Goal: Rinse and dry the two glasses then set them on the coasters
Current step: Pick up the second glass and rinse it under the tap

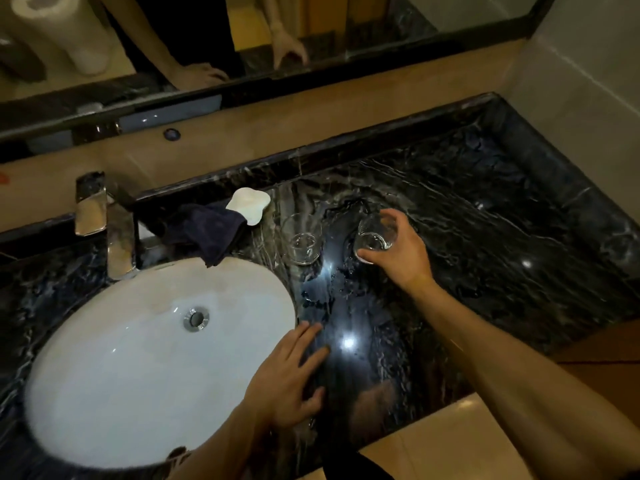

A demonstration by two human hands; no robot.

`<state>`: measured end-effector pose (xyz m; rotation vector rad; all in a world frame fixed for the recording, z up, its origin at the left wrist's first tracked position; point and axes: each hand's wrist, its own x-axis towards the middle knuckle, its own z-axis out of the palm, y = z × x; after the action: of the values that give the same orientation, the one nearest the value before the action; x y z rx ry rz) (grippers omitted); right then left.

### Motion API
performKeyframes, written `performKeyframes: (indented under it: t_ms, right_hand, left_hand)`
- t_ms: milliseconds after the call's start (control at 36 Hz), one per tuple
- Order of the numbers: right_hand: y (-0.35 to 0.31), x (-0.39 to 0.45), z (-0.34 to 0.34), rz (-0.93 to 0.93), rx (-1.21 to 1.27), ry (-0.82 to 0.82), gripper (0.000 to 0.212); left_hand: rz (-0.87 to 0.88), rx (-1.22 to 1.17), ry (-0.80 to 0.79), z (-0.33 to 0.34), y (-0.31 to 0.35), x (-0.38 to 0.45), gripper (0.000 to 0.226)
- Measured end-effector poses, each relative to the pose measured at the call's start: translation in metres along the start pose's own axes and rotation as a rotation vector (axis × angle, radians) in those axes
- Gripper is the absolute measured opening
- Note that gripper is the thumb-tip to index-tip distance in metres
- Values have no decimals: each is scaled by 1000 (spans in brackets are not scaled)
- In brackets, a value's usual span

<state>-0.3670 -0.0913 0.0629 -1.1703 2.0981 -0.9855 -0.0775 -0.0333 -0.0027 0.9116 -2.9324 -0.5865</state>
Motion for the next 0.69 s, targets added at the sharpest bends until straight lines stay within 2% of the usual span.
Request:
performKeyframes:
  t_ms: [444,611,694]
  right_hand:
    - [-2,23,4,-18,-24,-22,87]
    - [-1,22,5,6,-6,-33,88]
    - [-3,23,4,27,9,-43,90]
  left_hand:
    - [7,10,-7,-2,0,1,64]
    - [20,-36,38,0,1,1,63]
    - [33,-58,41,-16,-8,10,56]
